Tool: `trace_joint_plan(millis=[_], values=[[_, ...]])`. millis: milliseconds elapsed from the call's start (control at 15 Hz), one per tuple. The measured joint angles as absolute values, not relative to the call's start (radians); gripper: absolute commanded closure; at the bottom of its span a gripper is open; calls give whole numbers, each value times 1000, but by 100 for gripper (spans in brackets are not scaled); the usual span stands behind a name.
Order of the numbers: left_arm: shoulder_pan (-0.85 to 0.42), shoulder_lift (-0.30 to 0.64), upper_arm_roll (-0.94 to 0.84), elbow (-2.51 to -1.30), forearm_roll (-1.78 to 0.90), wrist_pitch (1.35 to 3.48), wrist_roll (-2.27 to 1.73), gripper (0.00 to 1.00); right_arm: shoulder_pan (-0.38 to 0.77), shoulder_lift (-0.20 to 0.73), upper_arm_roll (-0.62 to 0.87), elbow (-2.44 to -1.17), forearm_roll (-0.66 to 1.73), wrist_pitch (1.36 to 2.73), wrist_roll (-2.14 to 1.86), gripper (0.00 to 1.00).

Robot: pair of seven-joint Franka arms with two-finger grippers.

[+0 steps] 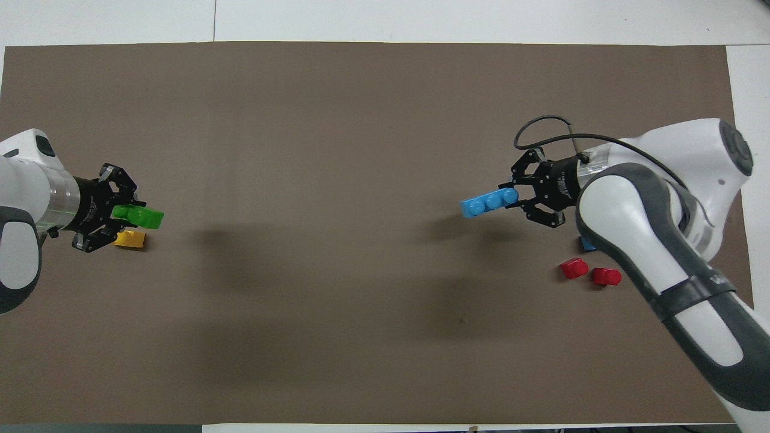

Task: Remove green block with left arm and hold with right
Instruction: 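Carry the green brick outward while the right gripper carries the blue brick outward, then lower and release the green brick while the right gripper releases blue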

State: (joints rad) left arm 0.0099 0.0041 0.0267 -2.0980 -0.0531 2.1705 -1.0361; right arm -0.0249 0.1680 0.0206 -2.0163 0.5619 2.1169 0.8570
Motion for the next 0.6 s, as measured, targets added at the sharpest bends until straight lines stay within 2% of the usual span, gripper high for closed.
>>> trace_joint_plan(millis=[600], values=[[31,161,24,-2078,-53,2369,-993,100,-120,273,22,-1987,546,2116,818,100]])
